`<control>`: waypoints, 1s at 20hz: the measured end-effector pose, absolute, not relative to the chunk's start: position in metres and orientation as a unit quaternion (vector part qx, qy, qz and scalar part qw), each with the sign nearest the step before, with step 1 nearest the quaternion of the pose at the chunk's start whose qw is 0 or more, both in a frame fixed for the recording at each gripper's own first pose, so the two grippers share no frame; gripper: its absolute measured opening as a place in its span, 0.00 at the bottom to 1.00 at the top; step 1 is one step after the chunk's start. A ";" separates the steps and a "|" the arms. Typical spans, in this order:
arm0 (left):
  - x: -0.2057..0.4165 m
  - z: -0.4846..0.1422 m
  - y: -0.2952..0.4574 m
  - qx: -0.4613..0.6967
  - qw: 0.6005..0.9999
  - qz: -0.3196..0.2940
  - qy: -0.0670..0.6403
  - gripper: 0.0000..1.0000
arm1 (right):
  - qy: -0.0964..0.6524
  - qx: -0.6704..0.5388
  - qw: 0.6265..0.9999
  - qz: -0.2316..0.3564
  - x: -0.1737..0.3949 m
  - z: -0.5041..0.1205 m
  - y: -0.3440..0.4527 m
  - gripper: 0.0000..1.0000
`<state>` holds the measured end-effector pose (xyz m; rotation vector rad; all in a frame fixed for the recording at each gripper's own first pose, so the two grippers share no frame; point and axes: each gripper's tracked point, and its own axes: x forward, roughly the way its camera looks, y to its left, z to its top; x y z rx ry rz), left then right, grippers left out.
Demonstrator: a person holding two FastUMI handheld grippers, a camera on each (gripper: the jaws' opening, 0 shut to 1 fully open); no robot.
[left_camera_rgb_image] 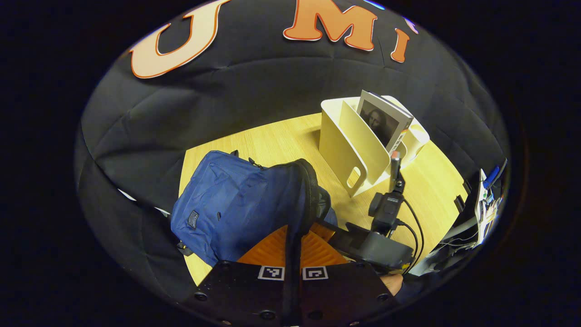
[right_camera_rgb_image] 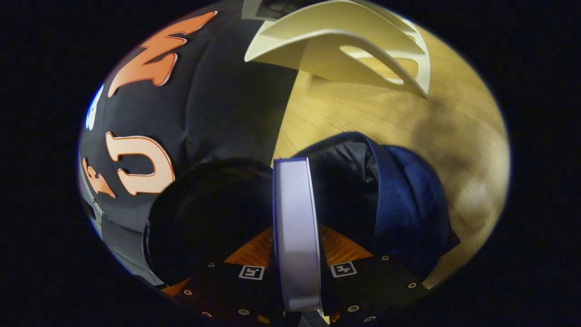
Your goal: Open the schoolbag, grab two books from the bookshelf and put them into the schoolbag.
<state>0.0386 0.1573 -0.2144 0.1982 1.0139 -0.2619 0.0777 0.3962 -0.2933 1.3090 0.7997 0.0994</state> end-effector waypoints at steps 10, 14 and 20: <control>0.042 -0.207 0.173 0.088 0.867 -0.115 0.476 0.01 | 0.421 0.609 0.670 0.047 0.054 -0.278 0.387 0.60; 0.038 -0.207 0.178 0.078 0.868 -0.109 0.478 0.00 | 0.429 0.610 0.665 0.032 0.044 -0.268 0.359 0.87; 0.035 -0.215 0.175 0.077 0.865 -0.108 0.484 0.00 | 0.435 0.521 0.733 0.030 0.019 -0.258 0.302 0.86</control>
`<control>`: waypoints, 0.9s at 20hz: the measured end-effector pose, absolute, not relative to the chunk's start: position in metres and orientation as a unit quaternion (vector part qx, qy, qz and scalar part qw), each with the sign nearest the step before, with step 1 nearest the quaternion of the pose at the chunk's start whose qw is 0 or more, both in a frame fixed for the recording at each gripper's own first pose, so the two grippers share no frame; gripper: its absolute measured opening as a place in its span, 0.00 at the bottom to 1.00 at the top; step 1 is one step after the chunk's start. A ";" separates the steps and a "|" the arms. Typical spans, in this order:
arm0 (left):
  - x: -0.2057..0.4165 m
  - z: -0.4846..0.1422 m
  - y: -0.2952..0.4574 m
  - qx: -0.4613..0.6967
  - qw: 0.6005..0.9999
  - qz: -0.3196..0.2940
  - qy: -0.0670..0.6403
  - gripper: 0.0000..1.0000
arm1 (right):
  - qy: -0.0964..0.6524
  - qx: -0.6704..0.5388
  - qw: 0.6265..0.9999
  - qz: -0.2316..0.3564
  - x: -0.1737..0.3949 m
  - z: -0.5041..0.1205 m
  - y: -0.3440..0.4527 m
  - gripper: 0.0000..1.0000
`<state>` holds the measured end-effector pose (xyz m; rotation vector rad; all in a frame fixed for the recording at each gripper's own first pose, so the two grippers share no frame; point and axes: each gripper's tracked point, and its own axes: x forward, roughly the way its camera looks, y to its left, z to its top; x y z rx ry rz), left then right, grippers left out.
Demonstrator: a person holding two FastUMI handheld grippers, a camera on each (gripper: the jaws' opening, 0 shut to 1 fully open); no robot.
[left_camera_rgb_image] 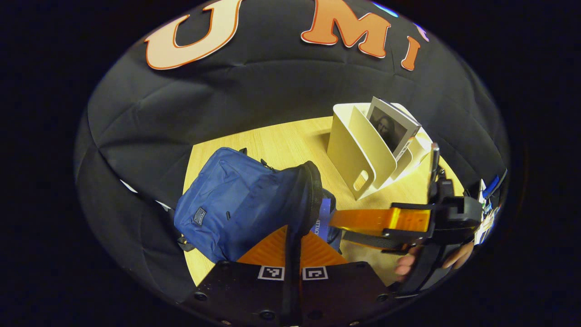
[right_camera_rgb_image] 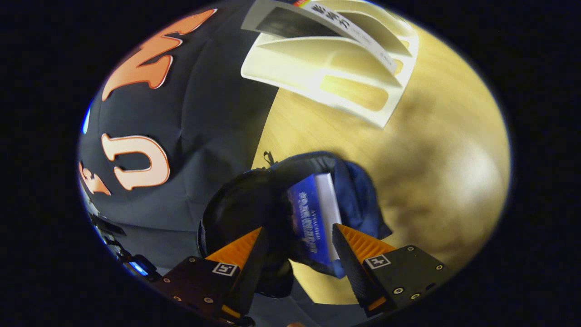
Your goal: Open the schoolbag, grab two books from the bookshelf and put them into the schoolbag.
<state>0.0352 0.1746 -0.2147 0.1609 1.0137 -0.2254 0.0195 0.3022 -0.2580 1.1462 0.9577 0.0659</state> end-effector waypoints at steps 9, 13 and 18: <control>0.031 -0.226 0.165 0.091 0.862 -0.108 0.487 0.00 | 0.393 0.257 0.883 -0.007 0.019 -0.208 0.152 0.85; 0.033 -0.226 0.164 0.100 0.862 -0.105 0.487 0.00 | 0.401 0.160 0.902 0.001 0.035 -0.179 0.115 0.86; 0.035 -0.225 0.168 0.107 0.861 -0.096 0.487 0.00 | 0.415 0.065 0.907 0.021 0.074 -0.141 0.079 0.86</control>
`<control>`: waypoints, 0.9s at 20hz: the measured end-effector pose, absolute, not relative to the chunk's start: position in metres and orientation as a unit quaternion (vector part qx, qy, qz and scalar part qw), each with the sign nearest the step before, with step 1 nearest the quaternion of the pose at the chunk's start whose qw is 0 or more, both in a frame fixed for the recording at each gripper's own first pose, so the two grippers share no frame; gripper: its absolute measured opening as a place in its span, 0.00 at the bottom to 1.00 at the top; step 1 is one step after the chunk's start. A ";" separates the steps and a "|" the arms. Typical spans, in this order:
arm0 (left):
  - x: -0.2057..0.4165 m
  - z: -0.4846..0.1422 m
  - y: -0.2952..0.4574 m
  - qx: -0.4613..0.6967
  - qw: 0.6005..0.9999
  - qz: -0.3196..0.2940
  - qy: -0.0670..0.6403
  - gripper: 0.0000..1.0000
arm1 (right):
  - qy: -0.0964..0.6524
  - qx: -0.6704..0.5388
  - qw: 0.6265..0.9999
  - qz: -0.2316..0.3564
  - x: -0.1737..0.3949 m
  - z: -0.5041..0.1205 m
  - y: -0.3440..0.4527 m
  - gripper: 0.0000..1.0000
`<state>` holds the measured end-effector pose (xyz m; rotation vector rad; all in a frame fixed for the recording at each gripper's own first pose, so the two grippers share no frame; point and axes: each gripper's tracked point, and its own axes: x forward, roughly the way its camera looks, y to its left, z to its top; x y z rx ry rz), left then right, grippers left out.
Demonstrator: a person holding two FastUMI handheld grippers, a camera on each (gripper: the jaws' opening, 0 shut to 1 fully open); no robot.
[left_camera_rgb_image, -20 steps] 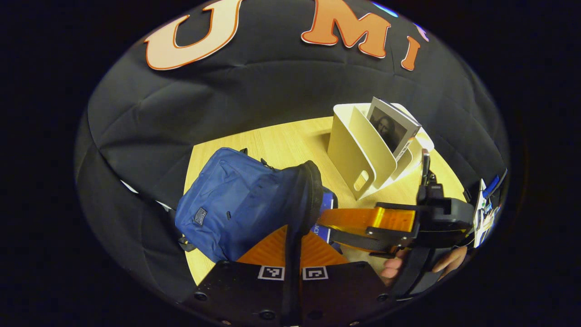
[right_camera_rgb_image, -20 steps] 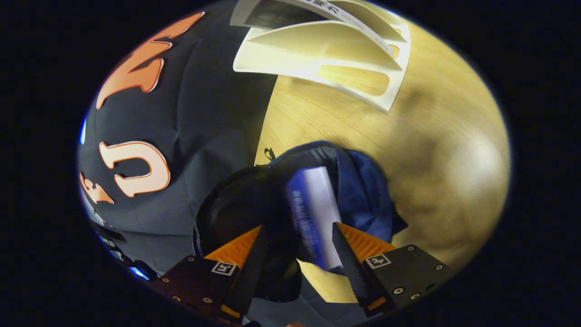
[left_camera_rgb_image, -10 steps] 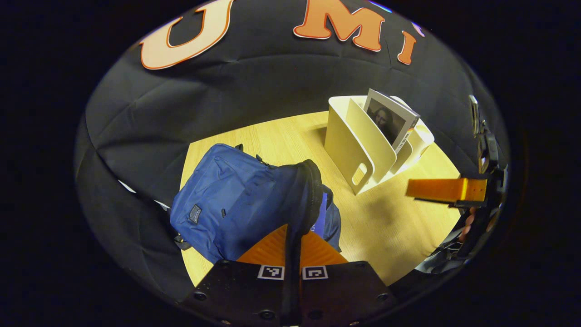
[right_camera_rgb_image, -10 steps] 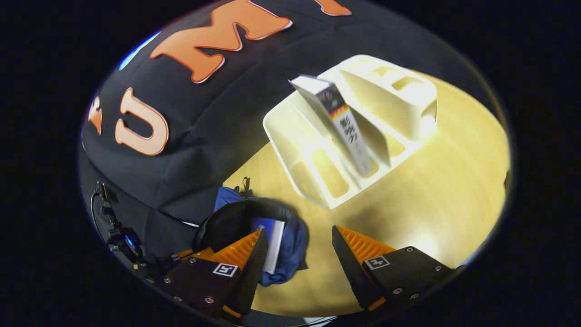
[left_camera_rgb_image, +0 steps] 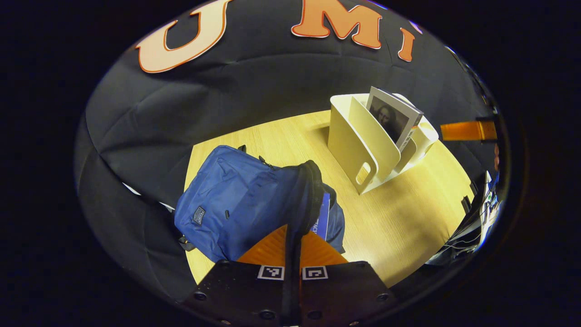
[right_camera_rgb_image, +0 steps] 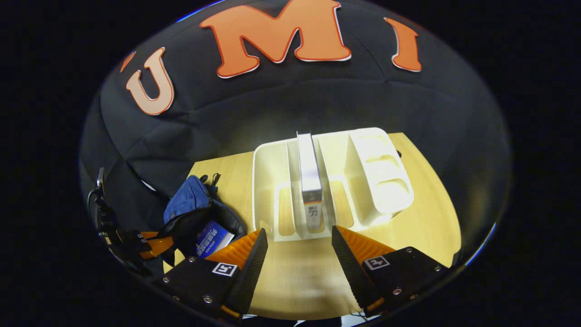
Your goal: Open the schoolbag, grab two books from the bookshelf and put them into the schoolbag.
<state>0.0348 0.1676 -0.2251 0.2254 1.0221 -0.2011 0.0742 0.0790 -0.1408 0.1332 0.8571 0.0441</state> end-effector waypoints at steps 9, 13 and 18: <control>0.035 -0.224 0.169 0.097 0.864 -0.080 0.487 0.00 | 0.509 -0.010 0.859 0.060 0.147 -0.160 0.082 0.86; 0.035 -0.226 0.169 0.090 0.864 -0.078 0.488 0.00 | 0.537 -0.013 0.842 0.039 0.166 -0.182 0.071 0.81; 0.035 -0.229 0.168 0.088 0.862 -0.079 0.493 0.00 | 0.551 0.006 0.834 0.024 0.197 -0.187 0.066 0.81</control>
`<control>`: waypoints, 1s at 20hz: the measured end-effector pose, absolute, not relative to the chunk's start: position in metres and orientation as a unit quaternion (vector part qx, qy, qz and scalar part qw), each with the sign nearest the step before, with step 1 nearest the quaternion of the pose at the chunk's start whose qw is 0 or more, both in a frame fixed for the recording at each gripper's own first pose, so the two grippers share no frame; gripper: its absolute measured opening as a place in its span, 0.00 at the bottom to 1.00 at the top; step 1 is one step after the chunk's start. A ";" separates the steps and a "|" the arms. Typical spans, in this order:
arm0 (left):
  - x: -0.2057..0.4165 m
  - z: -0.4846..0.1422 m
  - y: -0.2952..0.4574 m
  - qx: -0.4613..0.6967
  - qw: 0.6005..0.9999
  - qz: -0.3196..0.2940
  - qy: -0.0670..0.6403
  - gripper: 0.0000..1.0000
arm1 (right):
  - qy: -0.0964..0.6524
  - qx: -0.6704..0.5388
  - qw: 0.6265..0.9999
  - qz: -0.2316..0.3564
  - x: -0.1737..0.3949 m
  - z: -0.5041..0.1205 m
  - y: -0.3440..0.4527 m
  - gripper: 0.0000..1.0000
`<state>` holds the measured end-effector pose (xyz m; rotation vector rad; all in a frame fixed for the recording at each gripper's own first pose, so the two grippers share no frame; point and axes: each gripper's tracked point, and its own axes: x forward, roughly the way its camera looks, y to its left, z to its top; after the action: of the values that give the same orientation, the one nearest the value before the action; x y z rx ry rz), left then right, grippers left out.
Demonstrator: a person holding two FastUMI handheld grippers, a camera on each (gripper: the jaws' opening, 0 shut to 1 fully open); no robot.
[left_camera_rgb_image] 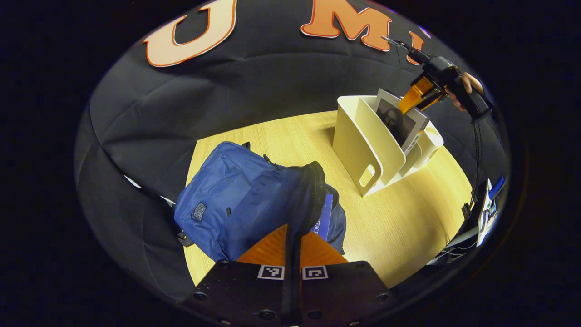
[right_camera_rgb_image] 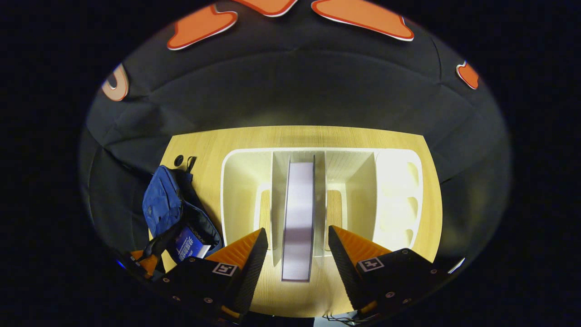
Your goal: Open the schoolbag, grab two books from the bookshelf and put them into the schoolbag.
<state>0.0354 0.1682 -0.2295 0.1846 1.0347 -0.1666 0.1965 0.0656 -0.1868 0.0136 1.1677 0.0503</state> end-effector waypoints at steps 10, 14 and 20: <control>0.034 -0.231 0.170 0.082 0.862 -0.078 0.494 0.00 | 0.577 -0.010 0.816 0.022 0.201 -0.210 0.071 0.39; 0.034 -0.230 0.171 0.079 0.864 -0.080 0.491 0.00 | 0.573 -0.008 0.819 0.027 0.199 -0.208 0.069 0.34; 0.035 -0.230 0.170 0.082 0.864 -0.085 0.490 0.00 | 0.533 0.034 0.845 0.033 0.186 -0.166 0.049 0.29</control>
<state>0.0347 0.1701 -0.2299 0.1710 1.0261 -0.1787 0.1855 0.0486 -0.1662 0.0714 1.1256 0.0702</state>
